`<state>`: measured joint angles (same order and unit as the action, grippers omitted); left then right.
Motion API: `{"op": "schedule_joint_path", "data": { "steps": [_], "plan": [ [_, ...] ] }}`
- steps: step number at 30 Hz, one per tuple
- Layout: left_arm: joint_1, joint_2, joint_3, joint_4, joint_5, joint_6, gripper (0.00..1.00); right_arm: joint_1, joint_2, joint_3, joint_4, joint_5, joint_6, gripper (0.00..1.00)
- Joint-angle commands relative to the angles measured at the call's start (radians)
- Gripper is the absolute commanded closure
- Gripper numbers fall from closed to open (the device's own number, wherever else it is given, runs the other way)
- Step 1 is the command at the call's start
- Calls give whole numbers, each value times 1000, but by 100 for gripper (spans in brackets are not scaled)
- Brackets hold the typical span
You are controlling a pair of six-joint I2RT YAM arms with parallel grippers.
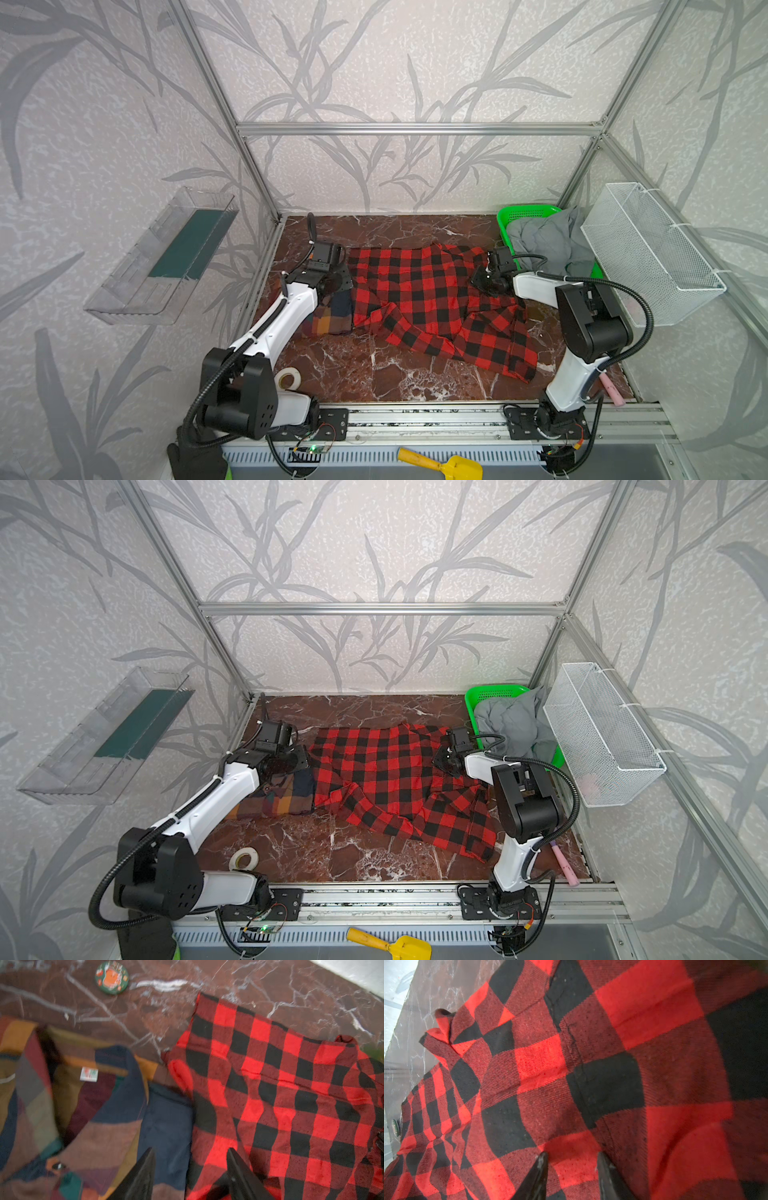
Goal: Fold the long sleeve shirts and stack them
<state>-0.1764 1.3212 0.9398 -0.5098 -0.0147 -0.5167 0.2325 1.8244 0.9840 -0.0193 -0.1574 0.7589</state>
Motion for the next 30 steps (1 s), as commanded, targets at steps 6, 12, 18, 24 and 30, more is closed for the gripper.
{"op": "schedule_joint_path", "data": {
  "steps": [6, 12, 18, 24, 30],
  "plan": [
    [29, -59, -169, -102, -83, -185, 43, 19, -37, -5, -38, 31, -21, 59],
    [113, 32, -186, -125, -54, -215, 43, 19, -51, -7, -45, 39, -26, 59],
    [226, 206, -114, -176, -13, -181, 44, 19, -65, -19, -34, 41, -20, 59],
    [288, 320, -26, -251, -96, -146, 44, 19, -76, -49, -3, 32, -13, 59],
    [375, 306, -11, -275, -168, -134, 44, 28, -81, -67, 12, 35, -21, 59]
  ]
}}
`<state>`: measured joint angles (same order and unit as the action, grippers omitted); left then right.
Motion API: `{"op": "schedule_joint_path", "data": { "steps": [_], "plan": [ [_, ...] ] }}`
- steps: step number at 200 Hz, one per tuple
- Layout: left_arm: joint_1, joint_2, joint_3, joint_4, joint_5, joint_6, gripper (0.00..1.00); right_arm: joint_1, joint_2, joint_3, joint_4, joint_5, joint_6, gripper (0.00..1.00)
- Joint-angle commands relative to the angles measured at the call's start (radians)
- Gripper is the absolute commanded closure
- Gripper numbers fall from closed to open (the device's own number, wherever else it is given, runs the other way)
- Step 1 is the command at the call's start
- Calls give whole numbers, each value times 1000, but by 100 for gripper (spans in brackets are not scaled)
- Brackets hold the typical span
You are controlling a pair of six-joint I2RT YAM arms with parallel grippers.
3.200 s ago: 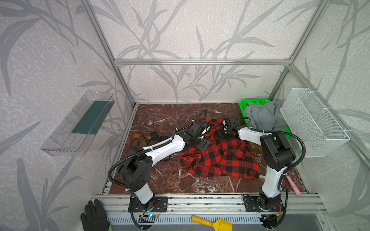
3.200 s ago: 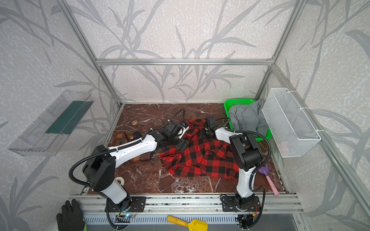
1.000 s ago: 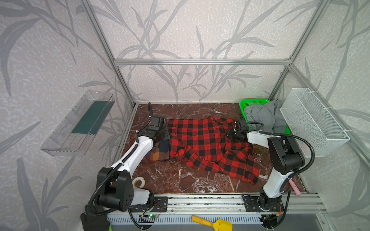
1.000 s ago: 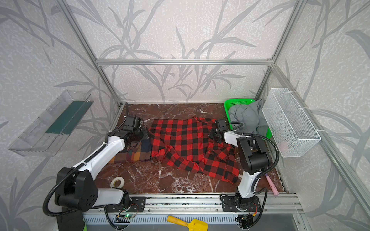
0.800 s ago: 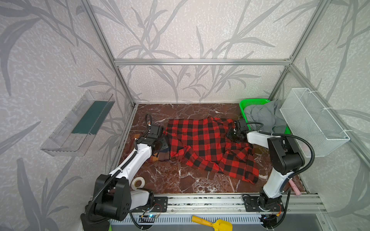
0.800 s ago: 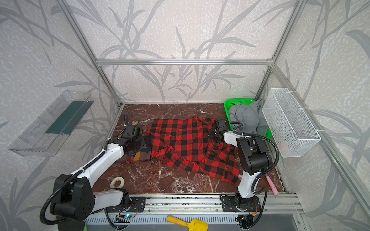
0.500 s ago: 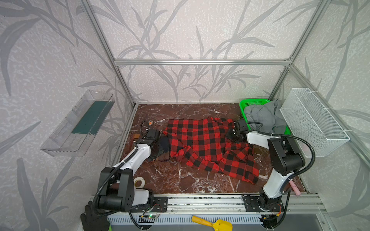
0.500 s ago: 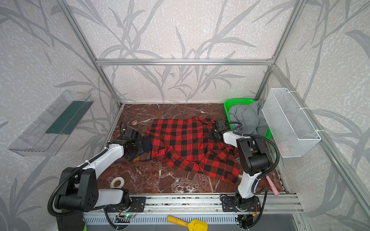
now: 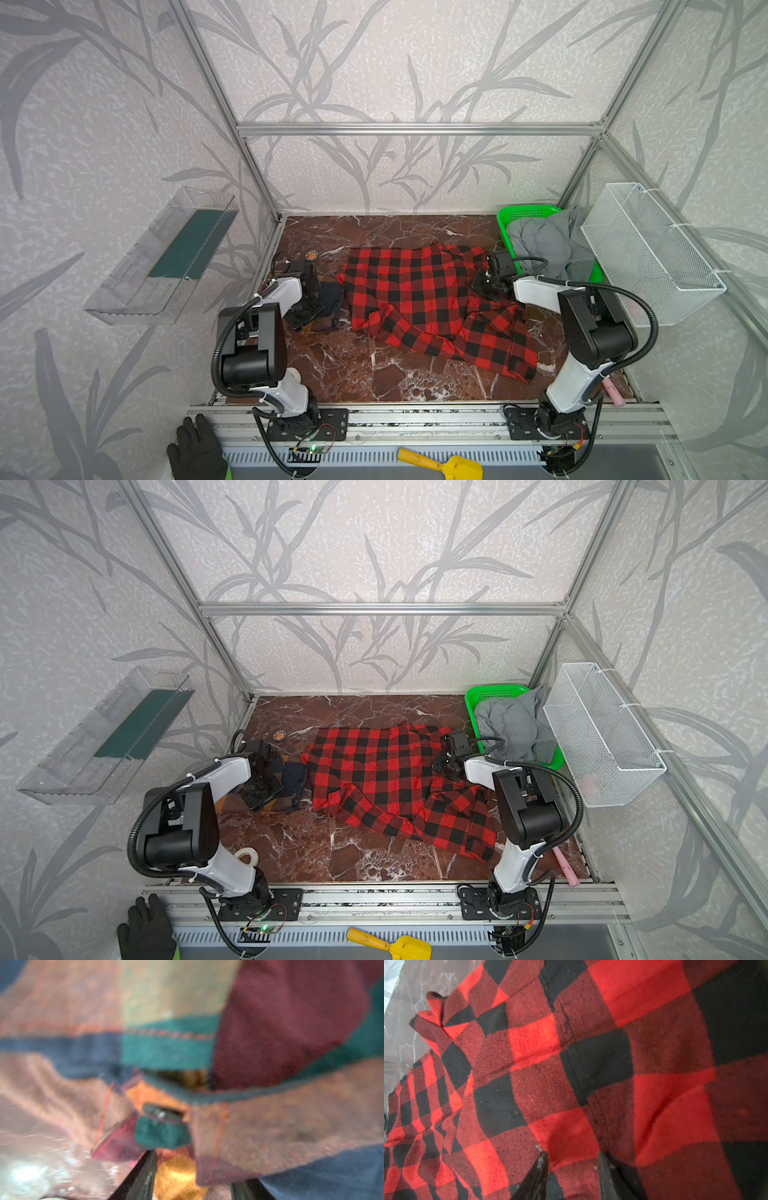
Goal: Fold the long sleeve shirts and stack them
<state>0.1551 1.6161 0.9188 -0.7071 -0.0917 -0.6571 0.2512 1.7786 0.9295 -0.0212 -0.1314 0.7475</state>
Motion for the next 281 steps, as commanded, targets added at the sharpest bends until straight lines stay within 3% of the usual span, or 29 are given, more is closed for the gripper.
{"op": "schedule_joint_path", "data": {
  "steps": [1, 29, 56, 105, 144, 187, 215, 260, 281],
  "plan": [
    [61, 18, 17, -77, -89, 10, 44, 11, -36, -11, 14, 7, -11, 59],
    [140, 38, 69, -92, -34, 34, 44, 25, -46, -2, 14, -12, -35, 59],
    [123, -72, 59, -62, 54, 52, 42, 42, -42, 23, -11, -16, -66, 59],
    [-57, -387, 26, -53, 68, 138, 37, 45, -30, 45, -33, -46, -79, 58],
    [-242, -590, -120, 228, 122, 290, 28, 54, -104, 48, -69, -38, -102, 56],
    [-420, -464, -100, 263, 194, 394, 28, 59, -162, 39, -109, -18, -144, 55],
    [-521, -373, -59, 242, 176, 473, 28, 59, -192, 25, -115, -22, -154, 55],
    [-619, -277, -27, 261, 212, 533, 29, 59, -215, 17, -127, -30, -166, 55],
    [-641, -219, -2, 244, 199, 555, 34, 59, -220, 17, -131, -37, -170, 55]
  ]
}}
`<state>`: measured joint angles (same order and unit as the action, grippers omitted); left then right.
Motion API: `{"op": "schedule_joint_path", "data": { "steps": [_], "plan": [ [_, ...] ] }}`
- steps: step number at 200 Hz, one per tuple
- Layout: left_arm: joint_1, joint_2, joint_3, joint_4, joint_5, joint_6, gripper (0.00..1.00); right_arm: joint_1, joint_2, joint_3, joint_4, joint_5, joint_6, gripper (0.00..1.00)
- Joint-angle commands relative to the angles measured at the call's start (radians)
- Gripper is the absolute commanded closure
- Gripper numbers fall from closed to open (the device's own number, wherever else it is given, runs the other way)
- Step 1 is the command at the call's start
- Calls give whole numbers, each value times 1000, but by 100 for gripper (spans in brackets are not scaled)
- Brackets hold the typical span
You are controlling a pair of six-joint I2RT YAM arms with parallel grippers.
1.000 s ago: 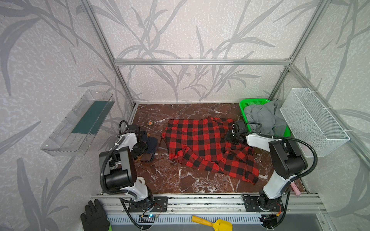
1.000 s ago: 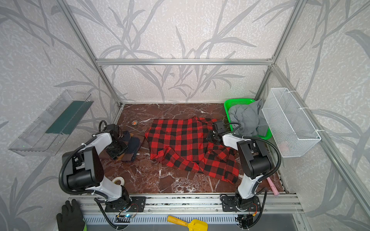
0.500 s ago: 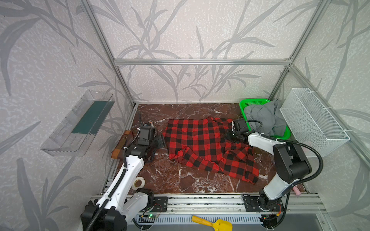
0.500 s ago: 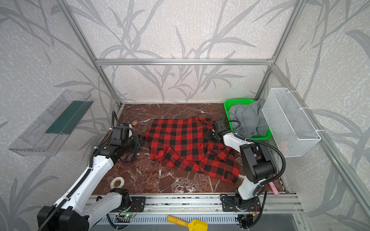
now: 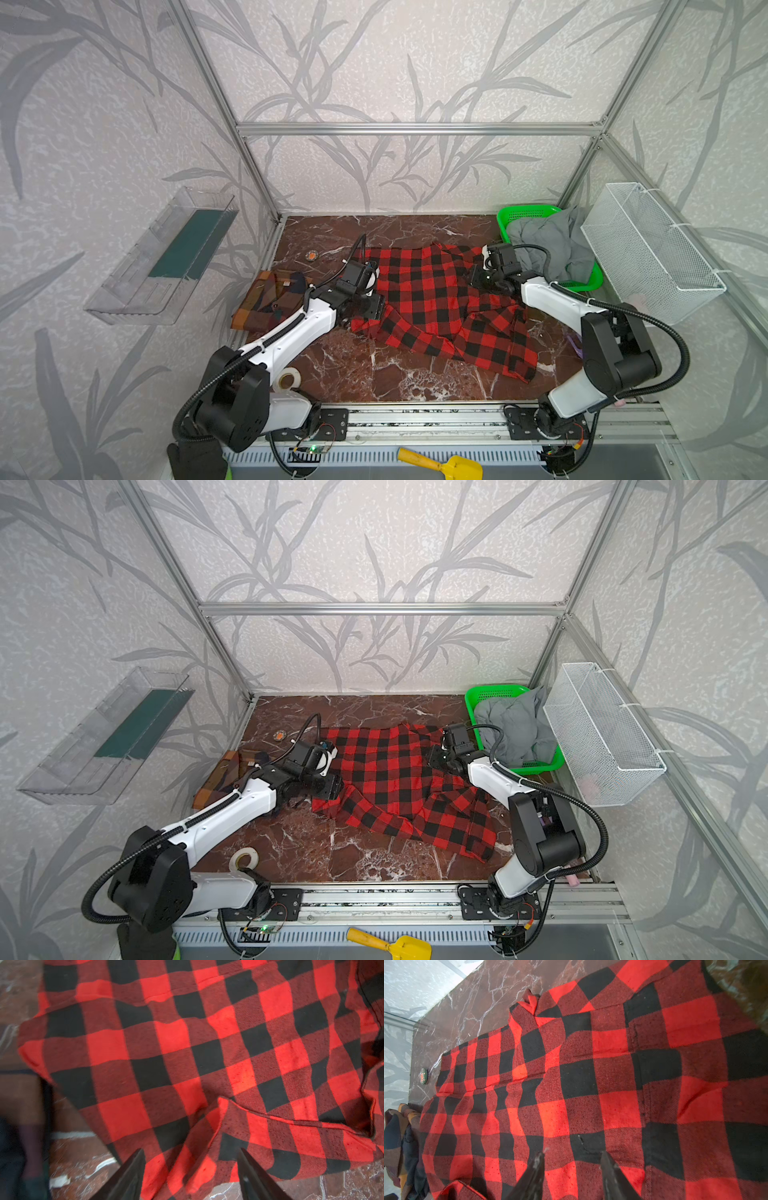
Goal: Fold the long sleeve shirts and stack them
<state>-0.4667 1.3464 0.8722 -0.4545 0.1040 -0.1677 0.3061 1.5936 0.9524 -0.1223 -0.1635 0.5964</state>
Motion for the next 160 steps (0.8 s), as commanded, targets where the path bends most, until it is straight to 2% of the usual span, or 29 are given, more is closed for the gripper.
{"op": "schedule_joint_path", "data": {
  "steps": [1, 37, 67, 121, 131, 139, 153, 160],
  "plan": [
    [-20, 53, 46, -10, 4, 66, 35, 4, -35, -6, -31, -5, -19, 55],
    [-27, 125, 70, -38, -49, 84, 50, 4, -52, -7, -42, -1, -30, 54],
    [-28, 163, 102, -74, -31, 82, 64, 4, -58, -9, -45, -4, -33, 54],
    [-30, 108, 71, -84, -12, 88, 82, 4, -60, -13, -45, -5, -33, 54],
    [-29, 89, 54, -73, -2, 88, 82, 4, -61, -12, -46, -5, -33, 54],
    [-31, 73, 41, -69, -16, 86, 78, 4, -64, -12, -49, -5, -35, 54],
    [-31, 38, 27, -70, -63, 88, 56, 4, -68, -13, -52, -5, -38, 54],
    [-32, 18, 21, -69, -94, 89, 49, 4, -70, -14, -54, -7, -40, 53]
  ]
}}
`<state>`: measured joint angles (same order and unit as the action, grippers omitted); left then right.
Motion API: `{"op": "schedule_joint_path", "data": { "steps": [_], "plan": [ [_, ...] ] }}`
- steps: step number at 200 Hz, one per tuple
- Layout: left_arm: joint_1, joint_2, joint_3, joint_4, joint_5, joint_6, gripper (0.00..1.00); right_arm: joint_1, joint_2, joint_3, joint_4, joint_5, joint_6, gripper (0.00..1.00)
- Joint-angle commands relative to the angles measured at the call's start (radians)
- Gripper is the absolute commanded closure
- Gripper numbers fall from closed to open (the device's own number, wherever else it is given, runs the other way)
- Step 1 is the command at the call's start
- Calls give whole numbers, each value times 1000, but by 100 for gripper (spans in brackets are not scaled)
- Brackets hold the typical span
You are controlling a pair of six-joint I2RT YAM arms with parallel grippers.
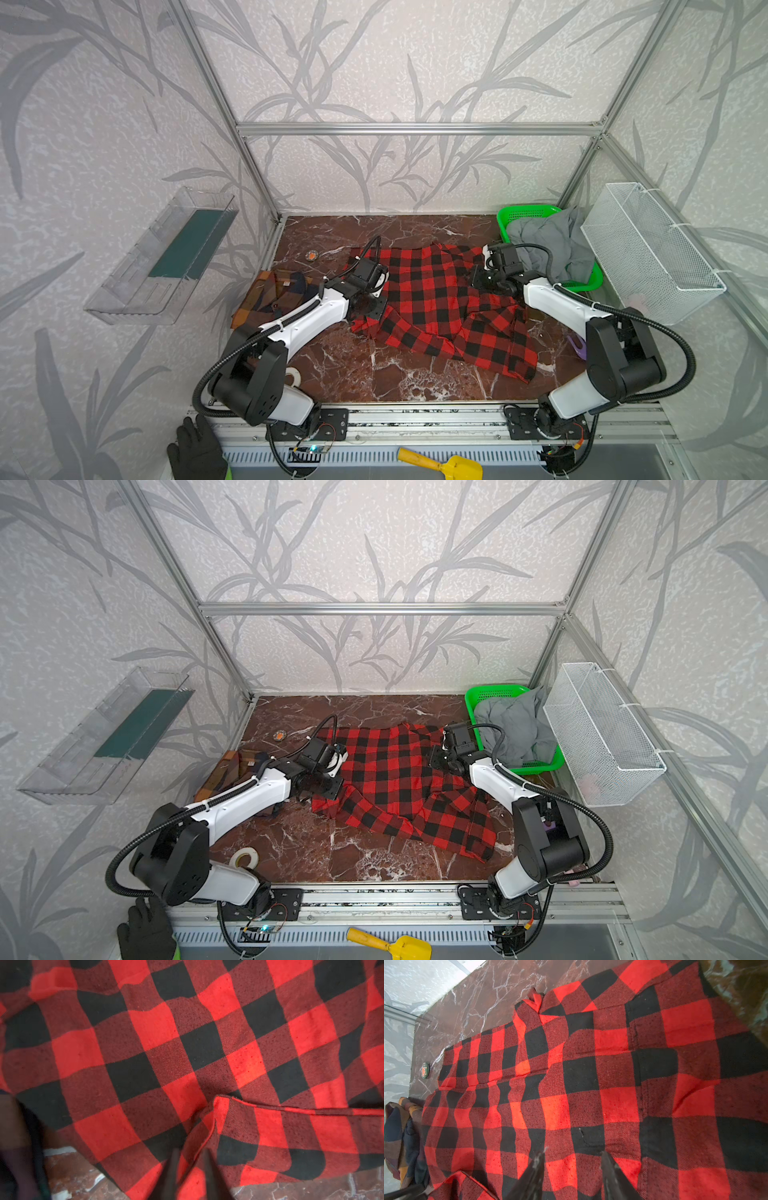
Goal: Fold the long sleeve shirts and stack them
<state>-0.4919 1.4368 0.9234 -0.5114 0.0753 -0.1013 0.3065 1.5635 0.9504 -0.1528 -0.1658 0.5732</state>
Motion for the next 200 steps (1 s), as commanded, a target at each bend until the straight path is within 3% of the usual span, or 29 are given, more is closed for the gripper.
{"op": "schedule_joint_path", "data": {
  "steps": [1, 19, 88, 123, 149, 179, 200],
  "plan": [
    [-6, -75, -30, -11, -70, 24, 48, 3, -40, -12, -23, -5, -17, 53],
    [-5, -103, -47, 1, -112, 32, 38, 3, -46, -13, -26, -5, -19, 53],
    [-4, 28, -21, -15, -37, 7, 42, 3, -54, -13, -37, -1, -27, 53],
    [-4, 73, -3, -42, -23, 3, 57, 3, -53, -16, -37, 0, -30, 53],
    [-3, 58, 5, -62, -21, 2, 80, 3, -55, -16, -39, 1, -34, 53],
    [-5, -26, 28, -139, 3, -16, 100, 3, -59, -24, -34, 5, -33, 53],
    [-13, -118, 31, -227, 16, -27, 100, 2, -47, -31, -22, 2, -23, 53]
  ]
}}
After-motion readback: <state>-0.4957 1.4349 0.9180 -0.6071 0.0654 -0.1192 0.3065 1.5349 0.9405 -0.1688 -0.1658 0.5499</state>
